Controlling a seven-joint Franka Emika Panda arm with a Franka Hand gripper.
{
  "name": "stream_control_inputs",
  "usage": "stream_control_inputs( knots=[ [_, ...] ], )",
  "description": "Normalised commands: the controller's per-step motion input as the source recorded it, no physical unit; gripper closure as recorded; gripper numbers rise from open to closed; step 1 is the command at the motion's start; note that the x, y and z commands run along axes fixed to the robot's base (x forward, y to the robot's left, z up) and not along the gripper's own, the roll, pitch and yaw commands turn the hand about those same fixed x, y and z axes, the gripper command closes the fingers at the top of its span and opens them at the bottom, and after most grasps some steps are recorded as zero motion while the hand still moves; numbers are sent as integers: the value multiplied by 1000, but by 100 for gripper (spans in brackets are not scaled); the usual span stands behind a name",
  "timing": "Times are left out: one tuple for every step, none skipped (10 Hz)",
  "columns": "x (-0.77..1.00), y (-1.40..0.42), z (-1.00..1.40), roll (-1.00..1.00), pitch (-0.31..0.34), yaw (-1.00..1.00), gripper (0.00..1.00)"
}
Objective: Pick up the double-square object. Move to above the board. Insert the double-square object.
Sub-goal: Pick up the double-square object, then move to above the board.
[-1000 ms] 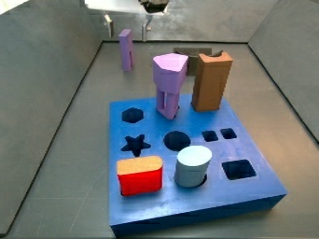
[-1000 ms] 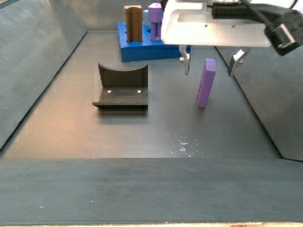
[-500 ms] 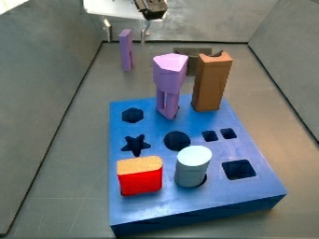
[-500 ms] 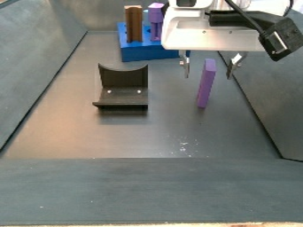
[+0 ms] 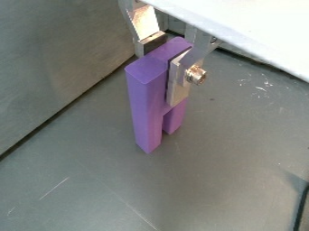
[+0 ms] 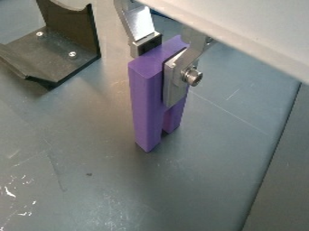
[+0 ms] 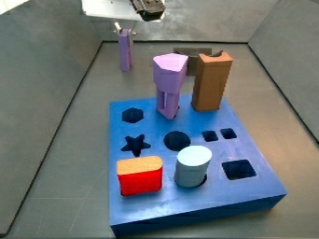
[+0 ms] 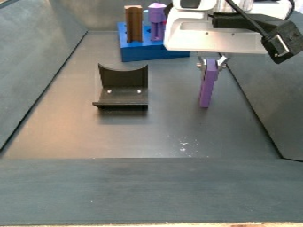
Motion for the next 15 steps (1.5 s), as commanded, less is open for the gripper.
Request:
stream_control_inputs(
  knots=[
    [0,0,0,0,0,0,100],
    [0,0,0,0,0,0,100],
    [0,0,0,0,0,0,100],
    [0,0,0,0,0,0,100],
    [0,0,0,0,0,0,100],
    [0,0,0,0,0,0,100],
    [0,0,0,0,0,0,100],
    [0,0,0,0,0,0,100],
    [0,0,0,0,0,0,100],
    [0,0,0,0,0,0,100],
    [-189,-288,1000,-139,-51,189,100],
    [-201,-284,1000,-147,-2,123,100],
    [-200,-276,1000,-144,3,95,100],
    [-186,-258,1000,-139,20,48,100],
    [-183,-254,1000,-138,28,41,100]
  ],
)
